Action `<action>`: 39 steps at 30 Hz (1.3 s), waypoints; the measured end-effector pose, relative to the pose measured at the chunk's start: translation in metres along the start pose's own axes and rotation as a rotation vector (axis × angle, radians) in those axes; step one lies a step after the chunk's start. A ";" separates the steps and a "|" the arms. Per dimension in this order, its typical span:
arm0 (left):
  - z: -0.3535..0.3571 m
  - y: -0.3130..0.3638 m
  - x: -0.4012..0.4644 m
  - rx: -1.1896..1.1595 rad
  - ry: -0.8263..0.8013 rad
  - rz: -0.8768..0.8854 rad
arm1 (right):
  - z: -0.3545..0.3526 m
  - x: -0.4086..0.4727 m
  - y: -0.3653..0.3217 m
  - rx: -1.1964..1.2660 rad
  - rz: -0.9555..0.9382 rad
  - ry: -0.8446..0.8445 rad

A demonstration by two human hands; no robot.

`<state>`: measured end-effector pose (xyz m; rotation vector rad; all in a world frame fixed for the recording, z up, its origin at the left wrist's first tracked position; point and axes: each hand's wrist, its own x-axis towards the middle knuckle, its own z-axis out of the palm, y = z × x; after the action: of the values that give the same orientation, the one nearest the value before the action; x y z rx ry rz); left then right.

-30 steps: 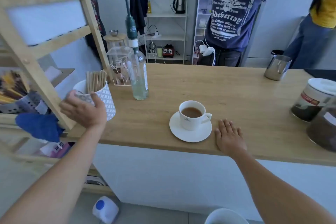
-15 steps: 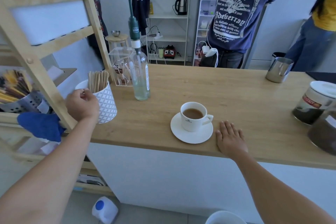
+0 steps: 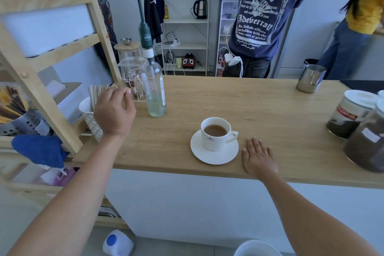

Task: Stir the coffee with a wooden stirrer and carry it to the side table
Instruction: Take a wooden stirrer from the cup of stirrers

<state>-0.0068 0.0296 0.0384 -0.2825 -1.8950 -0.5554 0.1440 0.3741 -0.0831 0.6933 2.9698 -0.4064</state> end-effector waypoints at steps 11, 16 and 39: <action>-0.007 -0.036 -0.007 0.038 -0.108 -0.427 | 0.003 0.002 0.003 0.006 0.008 0.007; -0.007 -0.055 -0.012 0.115 -0.264 -0.472 | 0.002 0.001 0.002 -0.002 0.009 0.008; 0.018 -0.044 0.040 -0.023 -0.546 -0.381 | 0.003 0.003 0.002 -0.010 0.007 0.027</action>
<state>-0.0565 -0.0017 0.0589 -0.0870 -2.4974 -0.8147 0.1424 0.3766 -0.0866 0.7141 2.9912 -0.3847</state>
